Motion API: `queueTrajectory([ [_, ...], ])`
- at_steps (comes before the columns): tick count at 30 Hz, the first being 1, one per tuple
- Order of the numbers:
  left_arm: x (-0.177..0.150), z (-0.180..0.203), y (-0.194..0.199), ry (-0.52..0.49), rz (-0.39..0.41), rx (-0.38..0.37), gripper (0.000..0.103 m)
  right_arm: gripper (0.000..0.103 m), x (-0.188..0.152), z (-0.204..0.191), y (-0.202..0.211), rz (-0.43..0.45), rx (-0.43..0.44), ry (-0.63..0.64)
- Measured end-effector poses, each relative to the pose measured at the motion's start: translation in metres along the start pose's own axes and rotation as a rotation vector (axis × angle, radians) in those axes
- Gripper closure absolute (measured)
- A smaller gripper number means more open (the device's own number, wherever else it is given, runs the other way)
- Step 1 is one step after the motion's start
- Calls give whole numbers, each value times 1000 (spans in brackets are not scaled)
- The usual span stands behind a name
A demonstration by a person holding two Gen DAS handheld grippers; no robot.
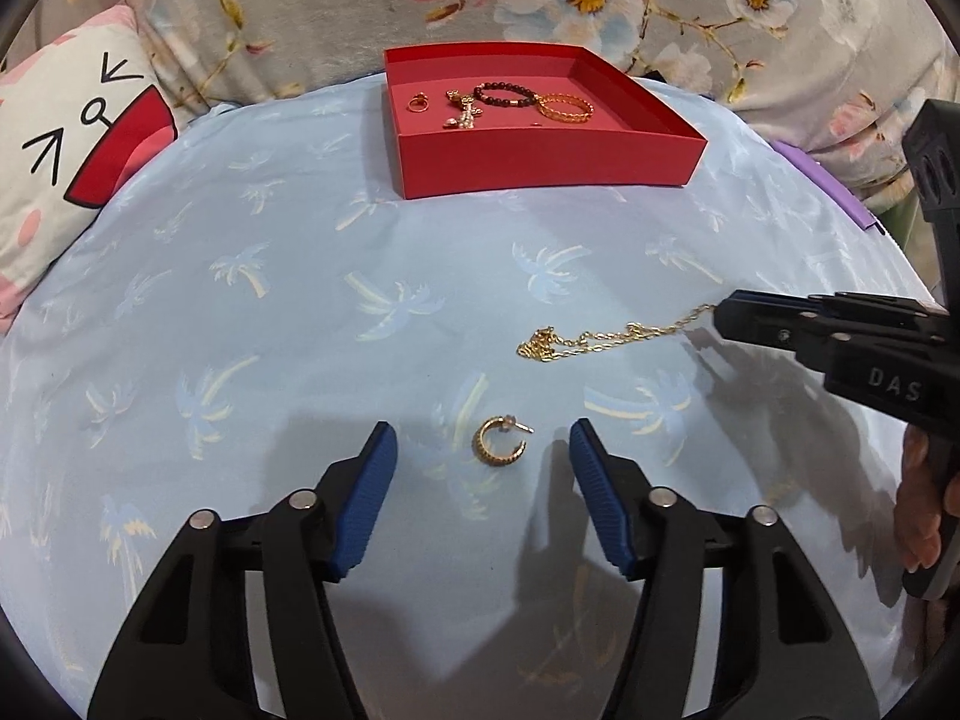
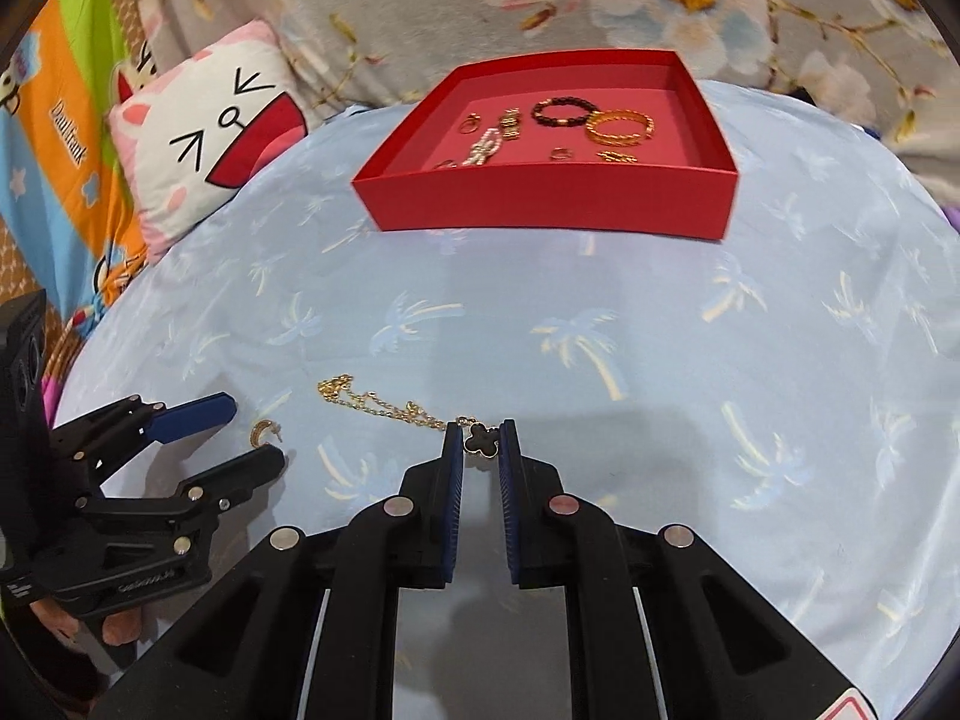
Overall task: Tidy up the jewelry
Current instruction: 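Grasp the clover pendant chain with the right gripper while the left grasps another hoop earring, then carry the hoop earring and clover chain into the red box and release both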
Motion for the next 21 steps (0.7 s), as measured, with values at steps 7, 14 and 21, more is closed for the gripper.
queueTrajectory([
  [7,2,5,0,-25,7,6,74,92,1,7,7,18,10,-22],
  [14,1,8,1,-36,3,-4,87,92,3,11,14,36,17,-34],
  [21,1,13,2,-40,-2,-29,87,97,8,12,28,67,24,-41],
])
Point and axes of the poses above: each gripper's, at about its wrist camera, not at the fingertips, and y roughly against the way its jaws point, z to its right, x to its top, the point moved 9 cm from there along -y, roughly the way its jaws point, and after that the axes turned 11 degrees about -z, right-handed, at the moved point
